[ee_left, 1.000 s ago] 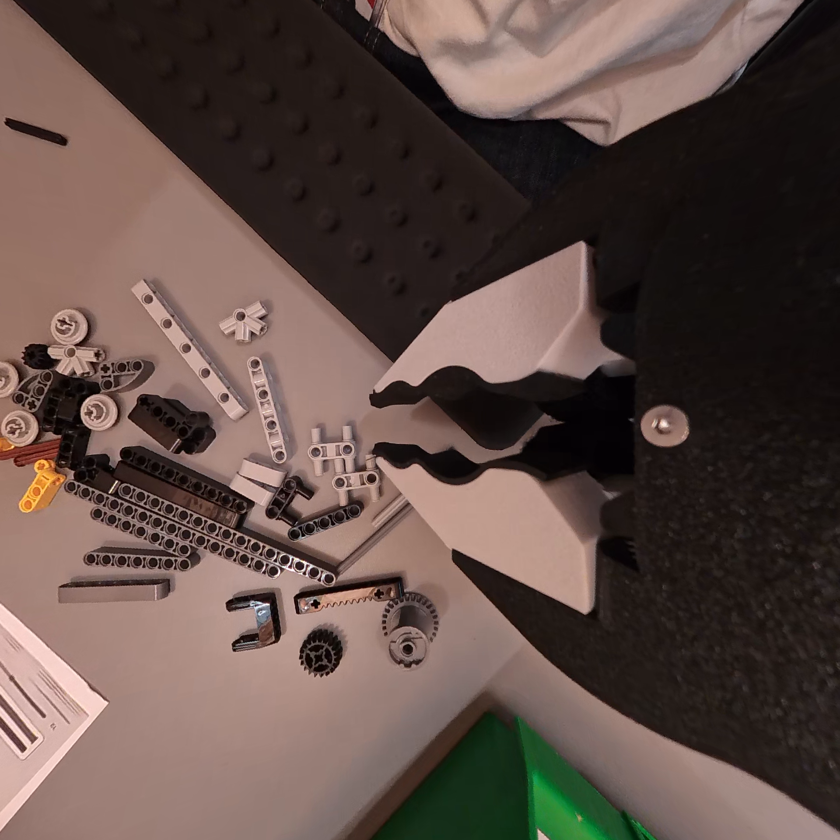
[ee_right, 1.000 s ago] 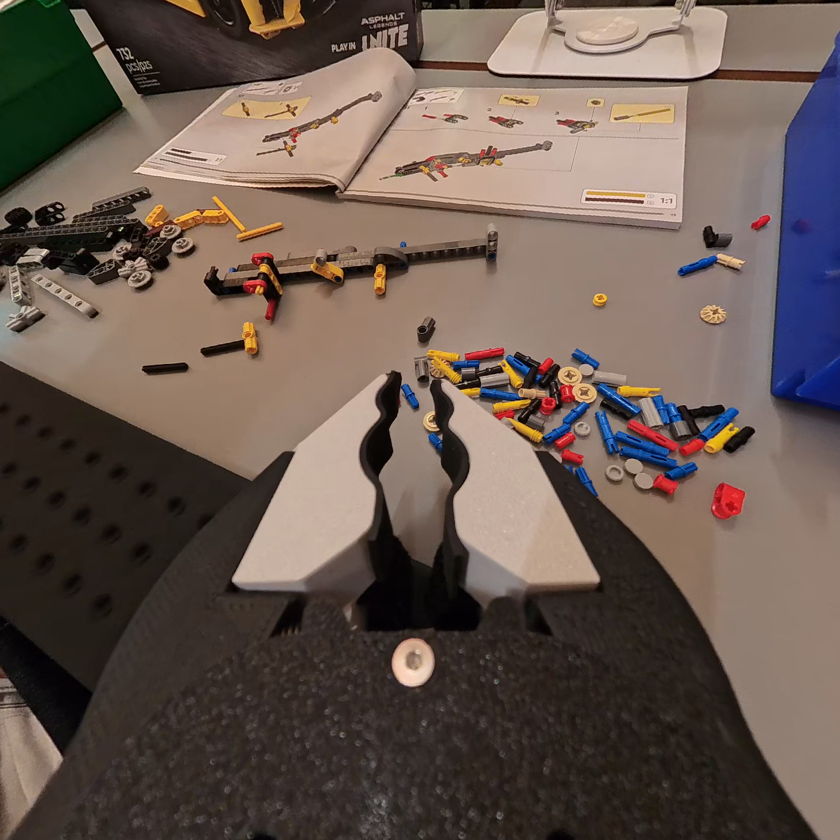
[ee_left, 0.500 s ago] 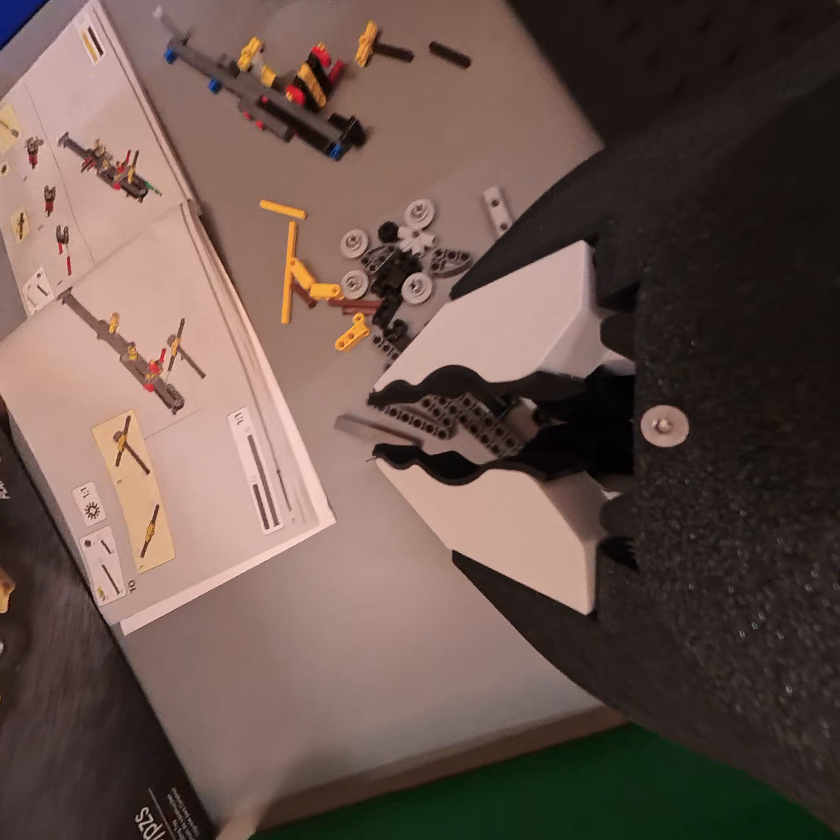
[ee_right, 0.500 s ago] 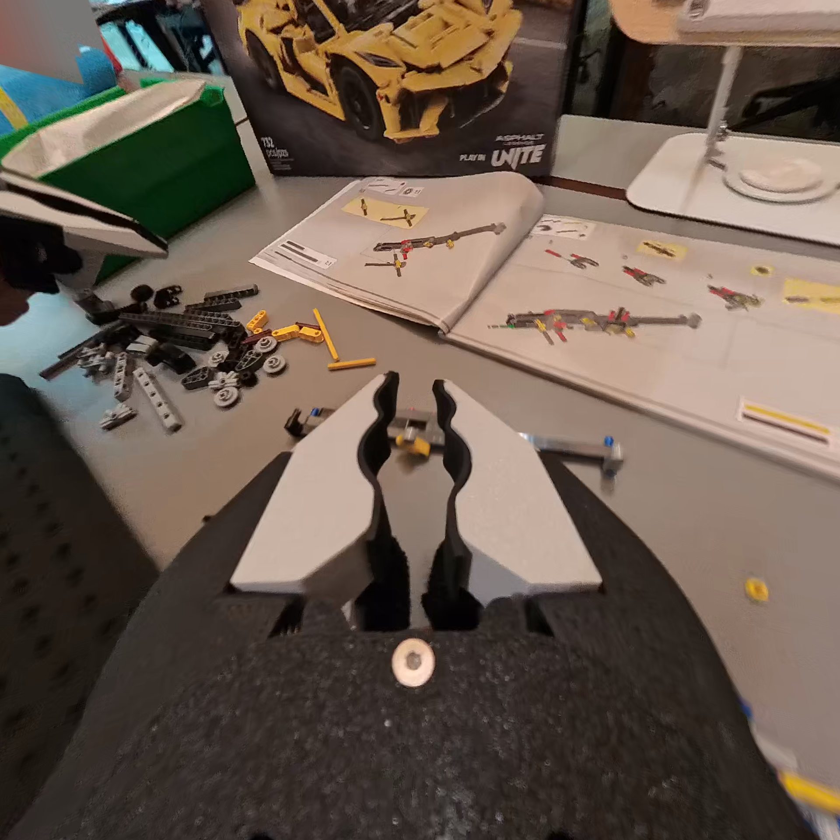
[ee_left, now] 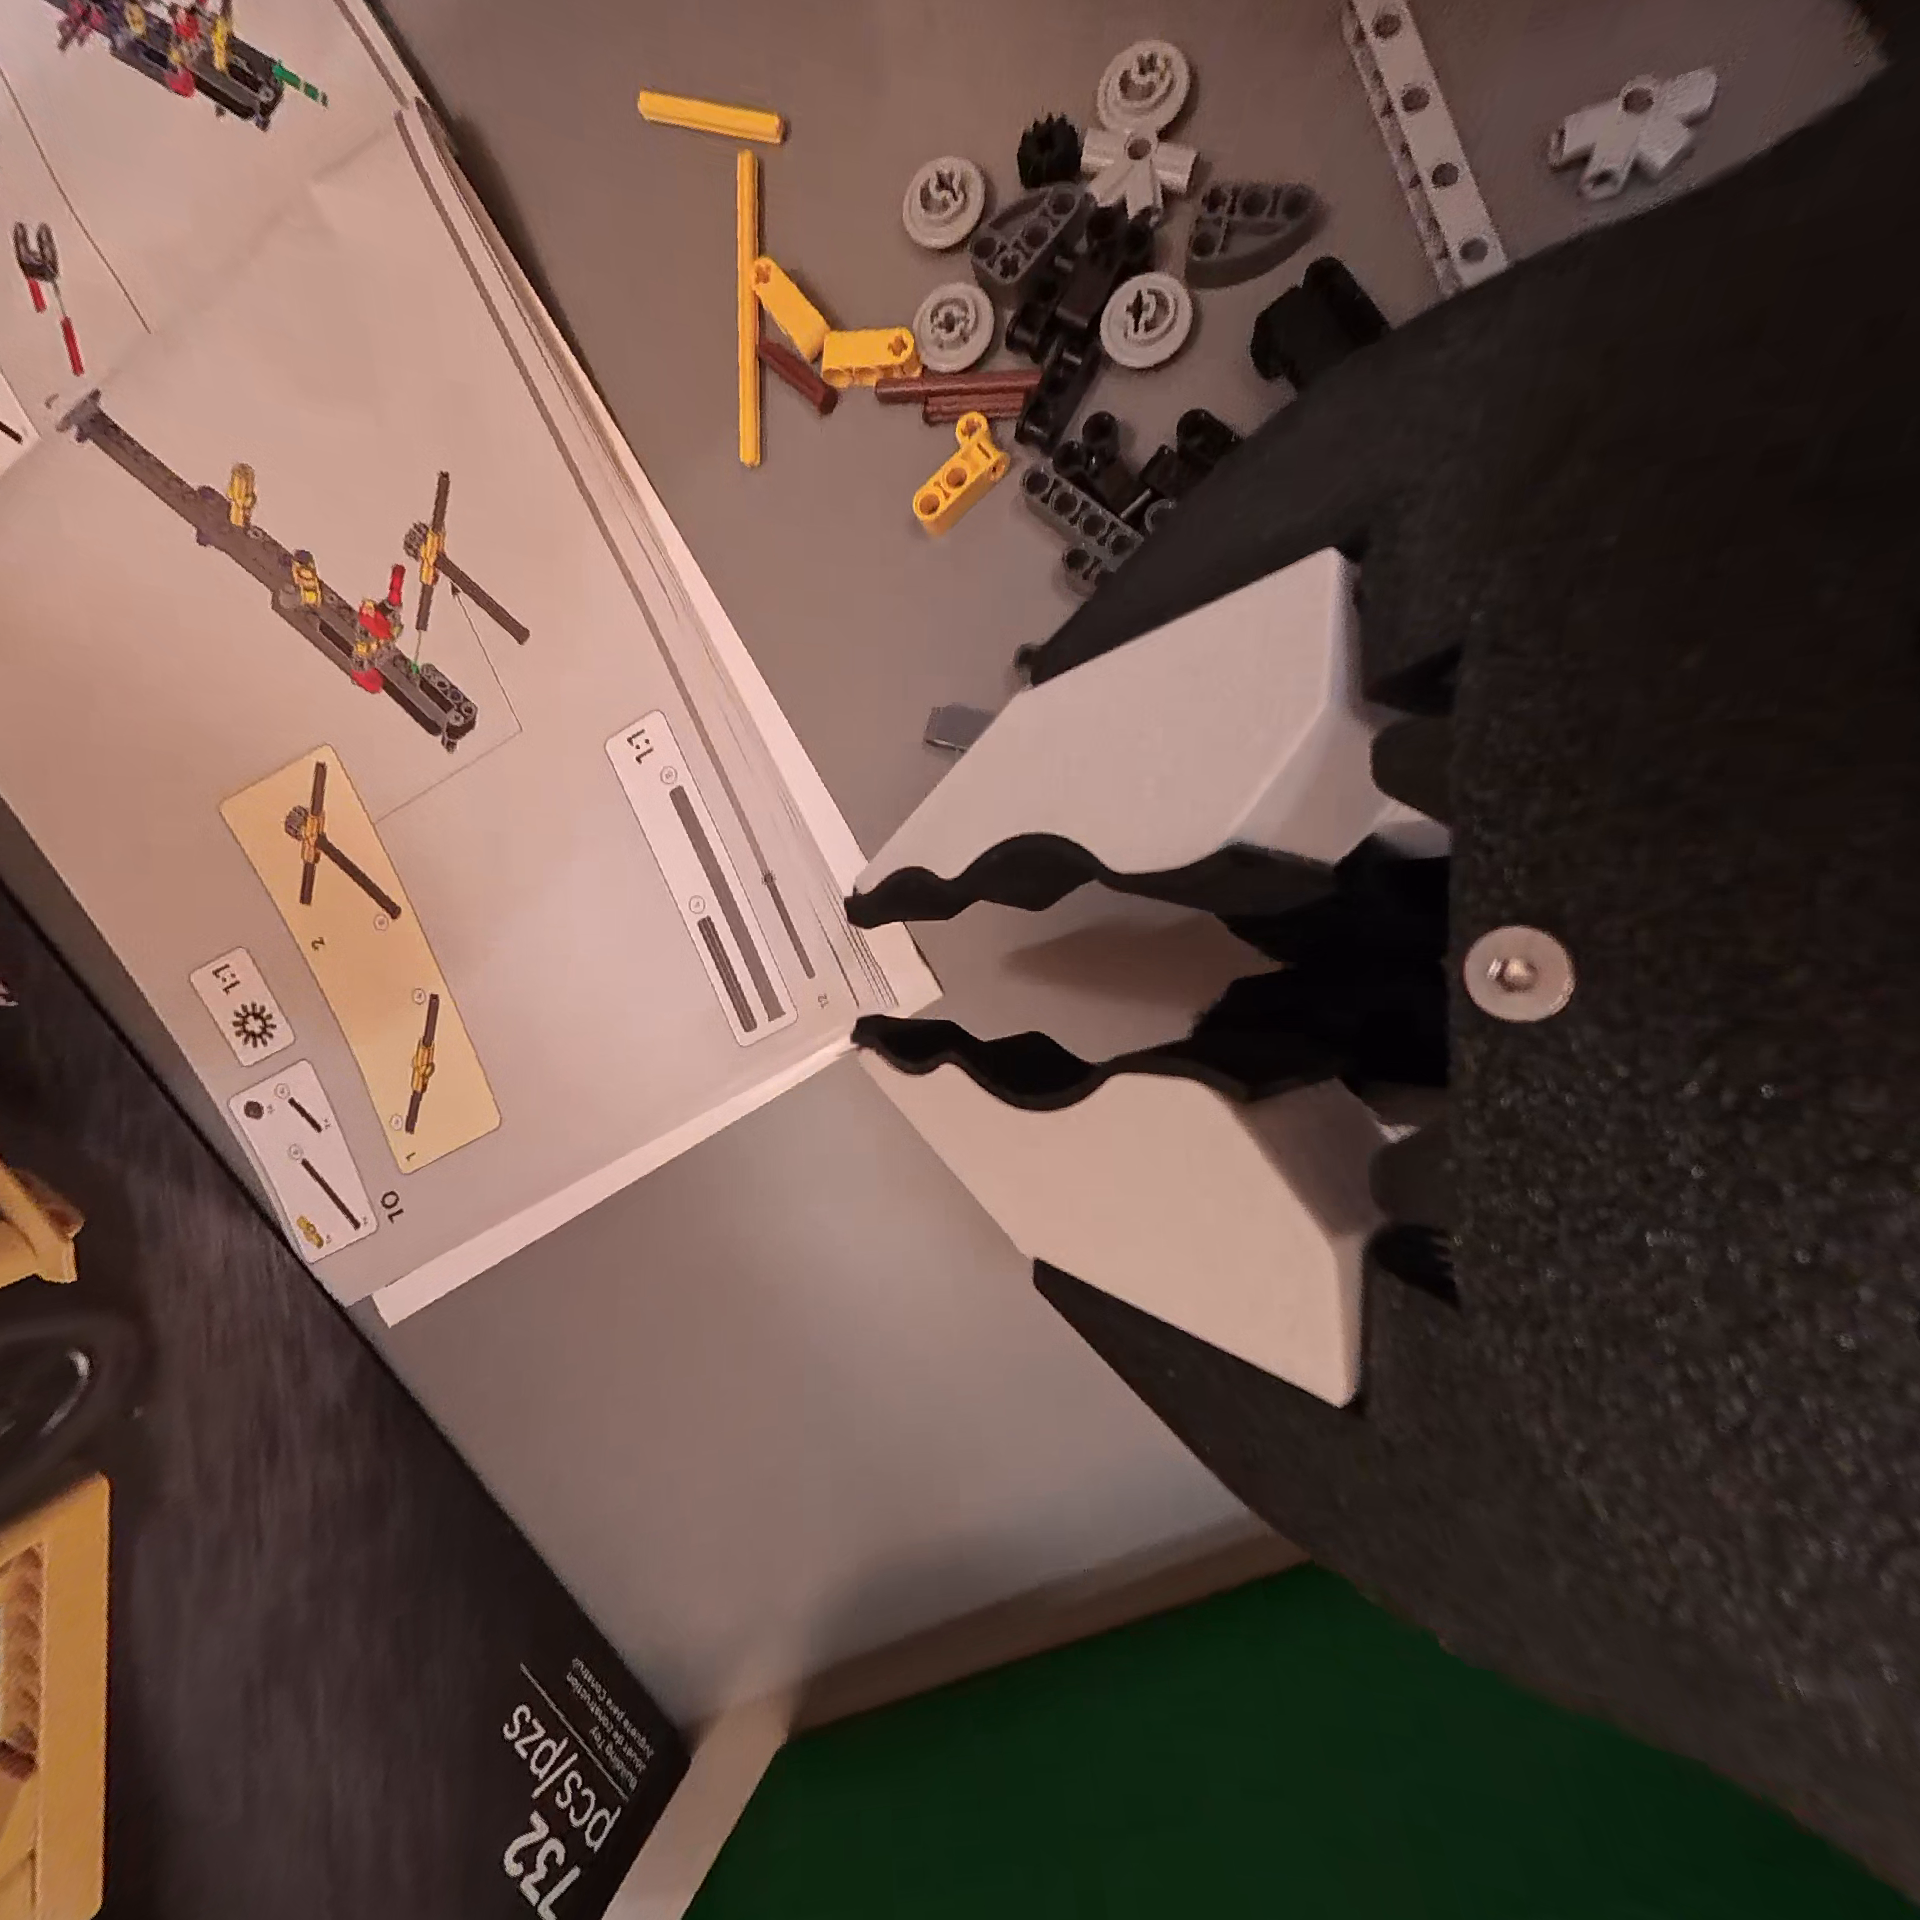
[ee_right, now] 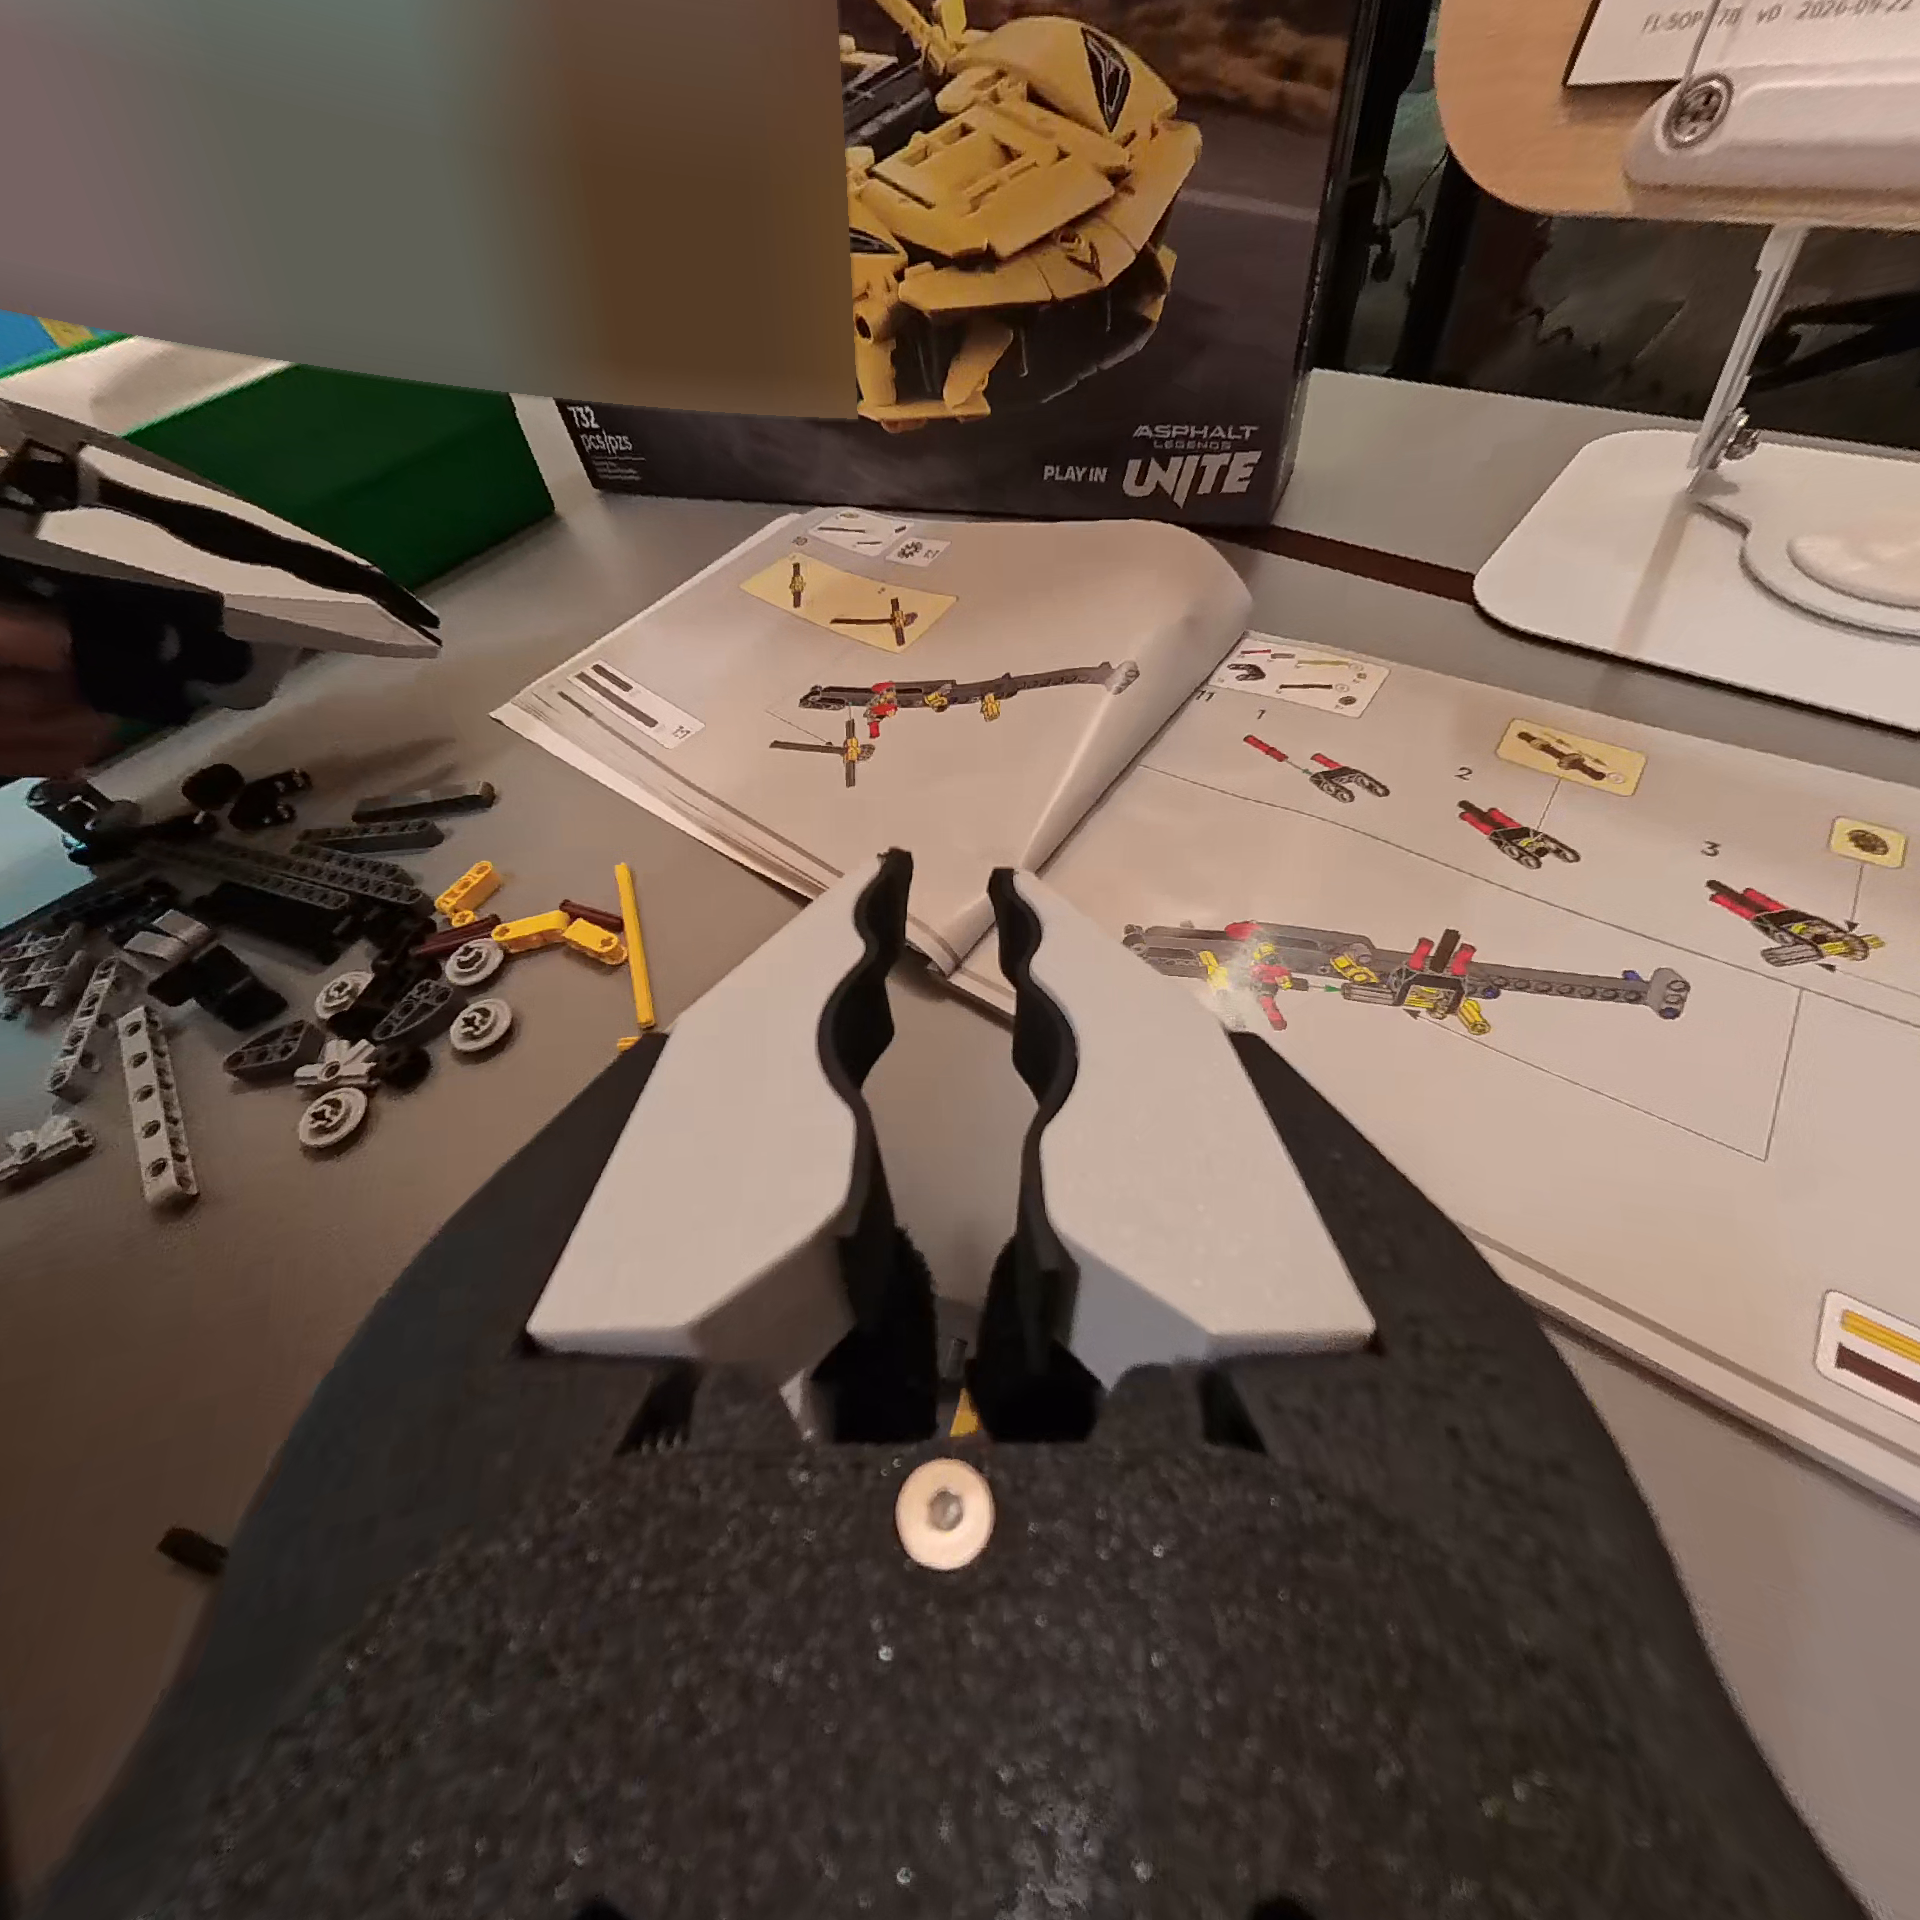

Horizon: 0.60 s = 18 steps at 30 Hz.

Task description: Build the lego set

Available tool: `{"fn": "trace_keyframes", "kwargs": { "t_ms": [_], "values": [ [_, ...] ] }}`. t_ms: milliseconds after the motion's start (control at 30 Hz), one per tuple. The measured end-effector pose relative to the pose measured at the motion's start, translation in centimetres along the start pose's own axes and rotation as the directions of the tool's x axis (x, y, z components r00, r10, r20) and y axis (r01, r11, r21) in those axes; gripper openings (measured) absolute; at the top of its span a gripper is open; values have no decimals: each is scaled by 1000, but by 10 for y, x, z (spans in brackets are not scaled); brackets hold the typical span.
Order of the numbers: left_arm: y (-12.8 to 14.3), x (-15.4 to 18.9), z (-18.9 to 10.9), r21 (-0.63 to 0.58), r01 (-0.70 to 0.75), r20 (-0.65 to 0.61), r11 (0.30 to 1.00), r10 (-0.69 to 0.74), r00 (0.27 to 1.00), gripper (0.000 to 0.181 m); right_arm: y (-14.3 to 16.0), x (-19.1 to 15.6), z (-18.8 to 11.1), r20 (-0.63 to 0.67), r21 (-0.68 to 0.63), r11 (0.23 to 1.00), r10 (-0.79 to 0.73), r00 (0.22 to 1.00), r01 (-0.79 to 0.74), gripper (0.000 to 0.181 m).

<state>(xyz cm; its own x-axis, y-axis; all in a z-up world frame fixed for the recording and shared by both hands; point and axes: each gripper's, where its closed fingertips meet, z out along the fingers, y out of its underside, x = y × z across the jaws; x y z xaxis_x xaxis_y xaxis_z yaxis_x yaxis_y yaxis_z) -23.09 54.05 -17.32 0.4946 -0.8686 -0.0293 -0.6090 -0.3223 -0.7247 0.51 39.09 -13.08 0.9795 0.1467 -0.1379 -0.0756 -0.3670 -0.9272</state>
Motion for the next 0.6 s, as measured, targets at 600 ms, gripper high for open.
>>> {"fn": "trace_keyframes", "kwargs": {
  "t_ms": [600],
  "values": [
    [45, -13, -113, -59, 155, 127, 986, -147, 981, 14, -7, -33, -8, 47, 40, 994, -107, 993, 105, 15]
  ]
}}
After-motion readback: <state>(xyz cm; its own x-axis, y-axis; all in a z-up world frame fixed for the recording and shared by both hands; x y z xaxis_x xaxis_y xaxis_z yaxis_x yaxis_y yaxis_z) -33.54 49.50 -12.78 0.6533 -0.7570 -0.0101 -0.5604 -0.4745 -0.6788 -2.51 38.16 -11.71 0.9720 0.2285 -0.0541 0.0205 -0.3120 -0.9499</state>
